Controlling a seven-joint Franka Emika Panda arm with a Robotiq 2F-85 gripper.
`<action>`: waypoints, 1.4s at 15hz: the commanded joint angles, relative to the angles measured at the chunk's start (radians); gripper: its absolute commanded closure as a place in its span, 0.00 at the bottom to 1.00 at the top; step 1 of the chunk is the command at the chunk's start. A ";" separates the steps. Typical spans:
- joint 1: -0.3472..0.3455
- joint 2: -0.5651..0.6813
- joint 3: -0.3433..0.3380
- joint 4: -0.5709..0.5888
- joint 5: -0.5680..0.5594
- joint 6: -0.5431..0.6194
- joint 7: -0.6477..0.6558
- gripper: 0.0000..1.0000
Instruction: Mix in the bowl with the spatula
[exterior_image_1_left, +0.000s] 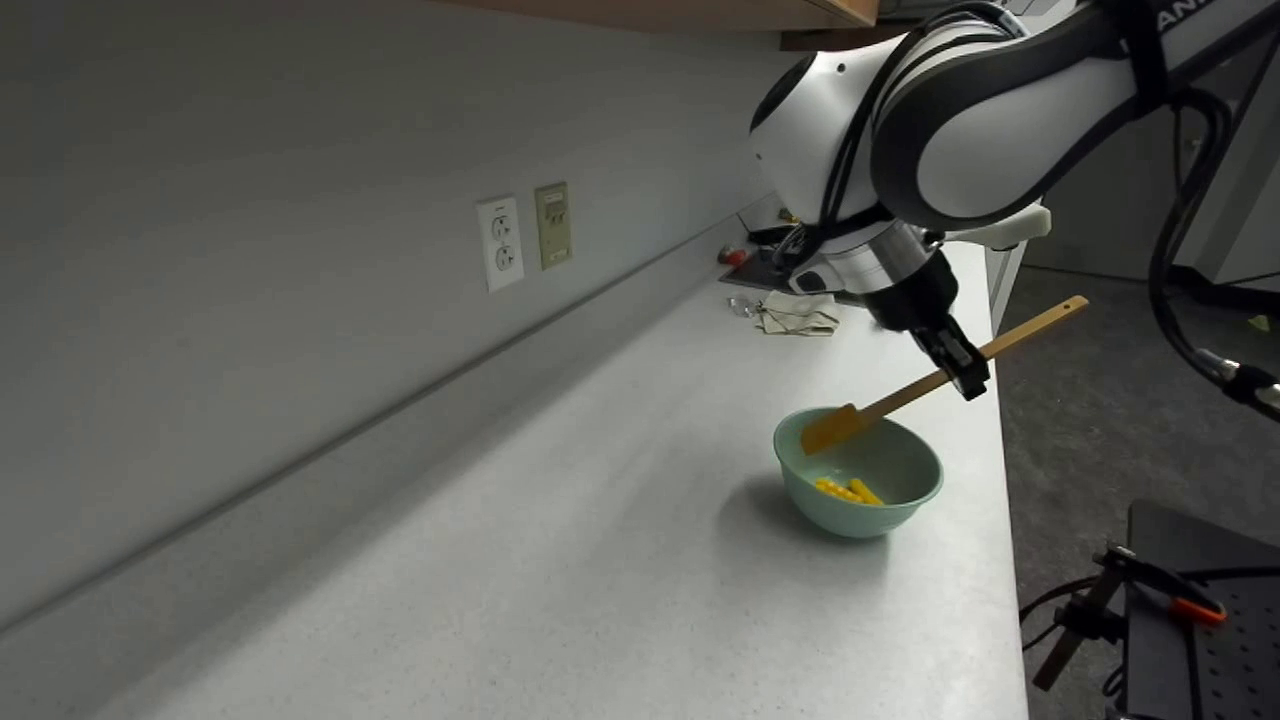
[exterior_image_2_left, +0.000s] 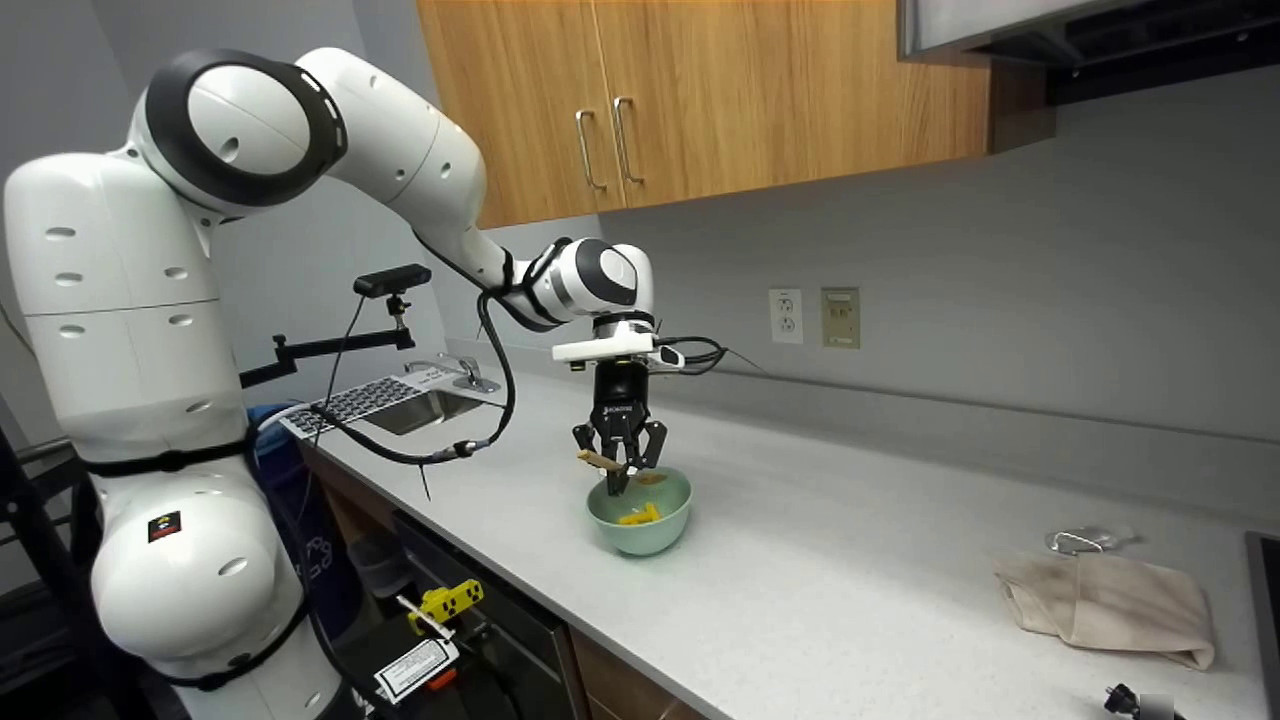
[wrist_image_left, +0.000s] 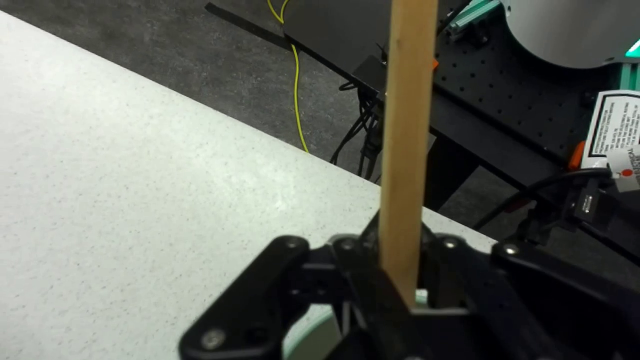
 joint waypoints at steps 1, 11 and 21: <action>0.002 -0.062 -0.003 -0.057 -0.011 -0.012 -0.013 0.98; 0.000 0.018 -0.005 -0.049 0.009 0.045 0.006 0.98; 0.003 0.088 0.004 0.000 0.017 0.047 0.006 0.66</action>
